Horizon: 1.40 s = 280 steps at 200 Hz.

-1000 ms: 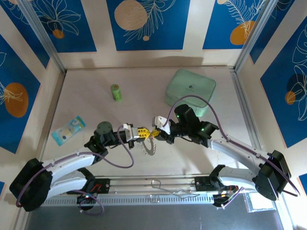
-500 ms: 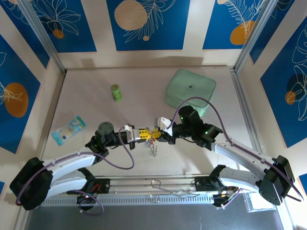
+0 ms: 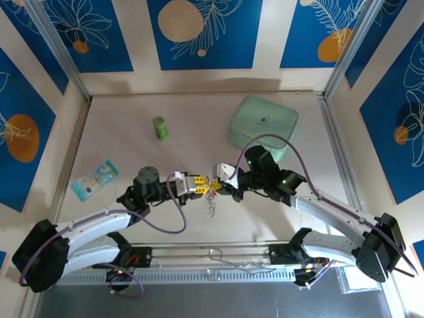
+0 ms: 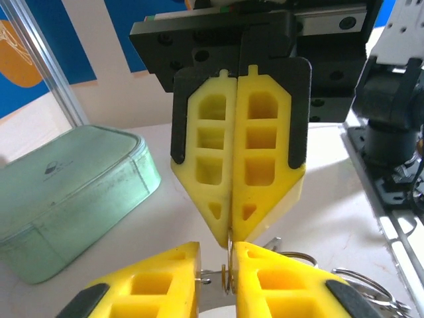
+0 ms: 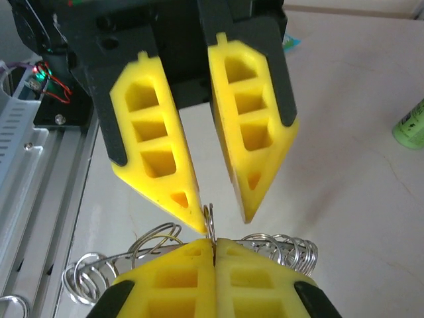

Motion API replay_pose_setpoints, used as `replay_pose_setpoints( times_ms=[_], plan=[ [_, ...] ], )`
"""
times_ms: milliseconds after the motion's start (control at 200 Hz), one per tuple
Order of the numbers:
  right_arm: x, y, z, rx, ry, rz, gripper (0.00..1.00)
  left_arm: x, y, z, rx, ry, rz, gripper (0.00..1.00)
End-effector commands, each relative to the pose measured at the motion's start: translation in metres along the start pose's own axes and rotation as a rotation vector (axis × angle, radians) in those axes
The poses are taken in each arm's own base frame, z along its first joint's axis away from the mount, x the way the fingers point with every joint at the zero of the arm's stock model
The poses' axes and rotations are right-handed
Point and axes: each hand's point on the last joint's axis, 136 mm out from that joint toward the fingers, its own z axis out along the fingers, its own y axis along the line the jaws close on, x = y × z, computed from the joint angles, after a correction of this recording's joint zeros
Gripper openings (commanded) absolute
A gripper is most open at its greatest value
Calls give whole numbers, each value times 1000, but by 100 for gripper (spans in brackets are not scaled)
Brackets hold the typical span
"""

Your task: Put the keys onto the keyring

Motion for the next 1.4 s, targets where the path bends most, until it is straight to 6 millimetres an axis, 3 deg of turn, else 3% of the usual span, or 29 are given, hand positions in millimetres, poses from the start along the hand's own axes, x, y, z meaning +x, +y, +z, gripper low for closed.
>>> replay_pose_setpoints(
  times_ms=[0,290,410,480,550,655,870,1070,1395],
  plan=[
    [-9,0,-8,-5,44,-47,0,-3,3,0,3,72,9,25],
    [-13,-1,-5,-5,126,-85,0,5,-4,4,71,137,5,21],
    [-15,2,0,-19,143,-113,0,5,-4,5,79,138,20,11],
    [-18,5,1,-28,143,-119,0,2,-4,6,83,130,26,0],
    [-22,2,-1,-14,113,-98,0,0,-4,5,79,116,31,0],
    [-25,0,-11,-10,16,-32,26,-7,-3,4,58,63,39,0],
    [-14,5,-15,-55,-58,67,31,-22,-5,3,50,-62,17,0],
    [3,-2,-12,-14,2,80,27,-19,-8,2,56,-72,20,0],
    [10,-4,-10,-20,12,94,1,-21,-11,4,74,-95,50,0]
  ],
)
